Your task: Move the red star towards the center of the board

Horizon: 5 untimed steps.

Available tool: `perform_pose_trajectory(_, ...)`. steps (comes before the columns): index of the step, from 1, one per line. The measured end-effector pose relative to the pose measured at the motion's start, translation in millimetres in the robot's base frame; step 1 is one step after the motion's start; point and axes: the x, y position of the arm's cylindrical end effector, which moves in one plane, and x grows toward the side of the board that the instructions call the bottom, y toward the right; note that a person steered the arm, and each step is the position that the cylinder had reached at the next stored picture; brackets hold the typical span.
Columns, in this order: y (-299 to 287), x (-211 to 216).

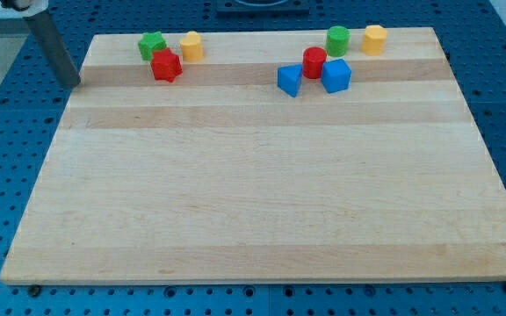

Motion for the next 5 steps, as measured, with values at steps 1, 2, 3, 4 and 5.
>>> perform_pose_trajectory(1,1.9,-19.5)
perform_pose_trajectory(2,31.0,-23.8)
perform_pose_trajectory(3,55.9,-26.4)
perform_pose_trajectory(4,56.5,-28.3)
perform_pose_trajectory(5,56.5,-28.8)
